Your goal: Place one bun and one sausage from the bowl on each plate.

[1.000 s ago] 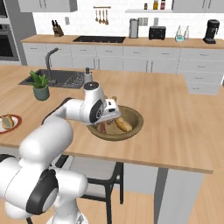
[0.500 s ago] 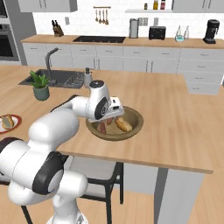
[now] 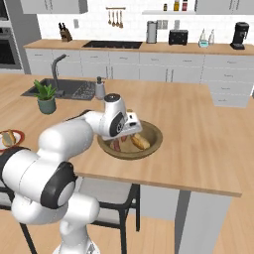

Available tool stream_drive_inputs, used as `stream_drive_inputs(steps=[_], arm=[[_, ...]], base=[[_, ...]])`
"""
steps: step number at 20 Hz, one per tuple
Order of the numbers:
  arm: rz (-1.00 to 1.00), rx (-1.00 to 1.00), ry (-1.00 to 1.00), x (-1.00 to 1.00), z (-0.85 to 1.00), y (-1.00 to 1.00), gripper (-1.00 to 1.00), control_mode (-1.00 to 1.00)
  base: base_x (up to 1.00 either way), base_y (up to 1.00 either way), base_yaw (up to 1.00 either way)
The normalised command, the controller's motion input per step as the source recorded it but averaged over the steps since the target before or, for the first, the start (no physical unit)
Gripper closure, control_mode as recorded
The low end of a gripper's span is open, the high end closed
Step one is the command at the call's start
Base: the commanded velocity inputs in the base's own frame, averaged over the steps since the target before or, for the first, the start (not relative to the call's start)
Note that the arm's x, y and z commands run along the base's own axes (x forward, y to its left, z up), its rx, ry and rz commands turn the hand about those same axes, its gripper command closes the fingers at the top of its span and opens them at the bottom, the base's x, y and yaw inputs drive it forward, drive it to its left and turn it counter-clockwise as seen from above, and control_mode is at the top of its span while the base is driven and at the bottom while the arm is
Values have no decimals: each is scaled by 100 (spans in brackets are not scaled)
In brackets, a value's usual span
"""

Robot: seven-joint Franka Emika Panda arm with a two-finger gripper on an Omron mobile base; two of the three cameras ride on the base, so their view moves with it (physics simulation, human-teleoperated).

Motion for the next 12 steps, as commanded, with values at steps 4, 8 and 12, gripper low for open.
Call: stream_drive_inputs(steps=[4, 8, 12], arm=[[0, 0, 0, 13, -15, -2, -100, -100], [0, 0, 0, 16, -7, -3, -100, -100], [0, 0, 0, 25, -6, -7, -100, -100]], base=[[0, 0, 0], [0, 0, 0], [0, 0, 0]])
